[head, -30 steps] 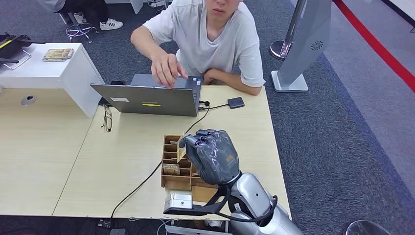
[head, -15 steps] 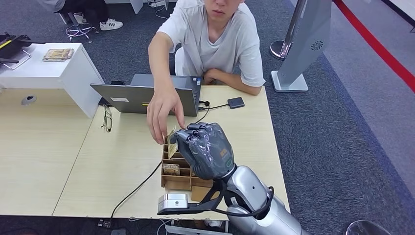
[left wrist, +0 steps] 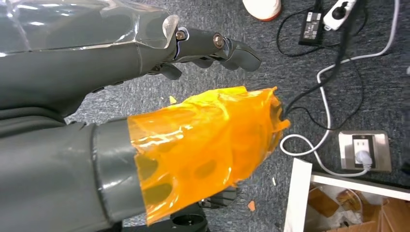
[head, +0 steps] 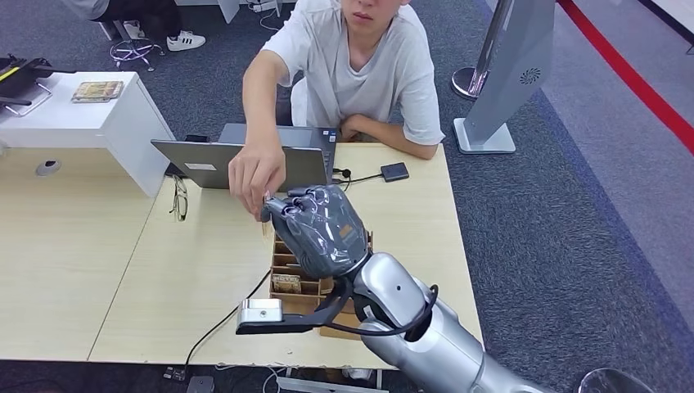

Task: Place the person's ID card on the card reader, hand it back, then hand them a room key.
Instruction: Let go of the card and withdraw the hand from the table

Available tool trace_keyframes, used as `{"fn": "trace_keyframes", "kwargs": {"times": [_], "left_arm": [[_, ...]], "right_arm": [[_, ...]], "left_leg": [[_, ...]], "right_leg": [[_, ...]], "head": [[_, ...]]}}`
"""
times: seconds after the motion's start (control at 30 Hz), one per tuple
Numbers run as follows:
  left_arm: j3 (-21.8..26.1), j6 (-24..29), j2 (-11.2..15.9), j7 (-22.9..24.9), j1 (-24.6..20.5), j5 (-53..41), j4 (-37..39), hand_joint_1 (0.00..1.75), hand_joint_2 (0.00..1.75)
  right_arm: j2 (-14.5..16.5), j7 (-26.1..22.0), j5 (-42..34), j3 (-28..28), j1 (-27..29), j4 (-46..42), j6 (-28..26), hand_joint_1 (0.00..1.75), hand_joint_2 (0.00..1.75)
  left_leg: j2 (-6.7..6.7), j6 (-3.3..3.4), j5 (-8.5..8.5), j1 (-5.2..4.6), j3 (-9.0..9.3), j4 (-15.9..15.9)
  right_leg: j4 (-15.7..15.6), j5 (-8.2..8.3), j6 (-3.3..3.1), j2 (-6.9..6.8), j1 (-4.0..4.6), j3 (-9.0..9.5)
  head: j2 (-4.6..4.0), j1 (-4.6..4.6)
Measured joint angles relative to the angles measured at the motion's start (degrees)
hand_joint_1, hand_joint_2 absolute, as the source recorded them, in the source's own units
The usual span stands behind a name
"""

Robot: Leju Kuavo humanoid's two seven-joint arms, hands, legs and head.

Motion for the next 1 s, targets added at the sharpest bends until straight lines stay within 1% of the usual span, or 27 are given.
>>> {"fn": "trace_keyframes", "kwargs": {"times": [0.17,0.4,0.43,0.53,0.57,0.7,0.83,1.0], "left_arm": [[-0.79,-0.01,0.0,0.12,-1.12,-0.09,0.91,0.0,0.0],[-1.69,-1.81,-0.04,3.63,-4.32,-1.14,2.18,0.0,0.0],[-1.71,-1.89,-0.04,3.73,-4.53,-1.23,2.27,0.0,0.0],[-1.71,-1.93,-0.05,3.75,-4.69,-1.42,2.43,0.0,0.0],[-1.71,-1.95,-0.05,3.75,-4.71,-1.48,2.45,0.0,0.0],[-1.69,-2.06,-0.04,3.76,-4.71,-1.96,2.48,0.0,0.0],[-1.66,-1.54,-0.04,2.97,-3.83,-2.31,2.43,0.0,0.0],[-1.3,-0.89,-0.04,1.71,0.16,-1.54,0.85,0.0,0.0]], "right_arm": [[1.52,1.34,0.86,0.05,-2.08,3.67,0.94,1.75,1.75],[3.21,2.53,1.19,-0.04,-5.05,7.95,2.2,1.75,1.75],[3.32,2.53,1.19,-0.04,-5.18,8.24,2.23,1.68,1.75],[3.53,2.53,1.19,-0.05,-5.34,8.85,2.3,0.38,1.75],[3.57,2.53,1.19,-0.05,-5.36,8.99,2.36,0.0,1.75],[3.68,2.79,1.09,-0.05,-5.3,9.42,2.69,0.0,0.0],[3.69,2.44,-0.29,-0.21,-4.1,8.9,2.11,0.0,0.0],[3.4,-0.36,-6.02,-1.34,-0.31,4.77,0.02,0.0,0.0]], "left_leg": [[0.0,0.0,0.0,0.0,-0.01,0.0],[-0.04,-0.04,0.03,0.0,-0.02,0.01],[-0.03,-0.04,0.03,0.0,-0.02,0.01],[-0.03,-0.04,0.03,0.0,-0.02,0.01],[-0.03,-0.04,0.02,0.0,-0.03,0.01],[-0.03,-0.04,0.02,0.0,-0.04,0.01],[-0.02,-0.04,0.02,0.0,-0.04,0.01],[0.03,-0.02,-0.02,0.0,-0.04,0.01]], "right_leg": [[0.0,0.0,0.0,0.0,0.0,-0.01],[0.02,0.02,-0.01,-0.01,0.0,-0.02],[0.02,0.02,-0.02,0.0,0.0,-0.03],[0.02,0.02,-0.02,0.01,0.0,-0.05],[0.02,0.02,-0.02,0.0,0.0,-0.05],[0.01,0.01,-0.02,0.0,0.0,-0.07],[0.01,0.01,-0.02,0.01,0.0,-0.06],[-0.01,-0.01,0.0,0.05,0.0,-0.12]], "head": [[0.0,-0.01],[0.0,0.0],[0.0,-0.01],[0.0,0.0],[0.0,0.0],[0.0,-0.01],[0.0,0.01],[0.0,0.0]]}}
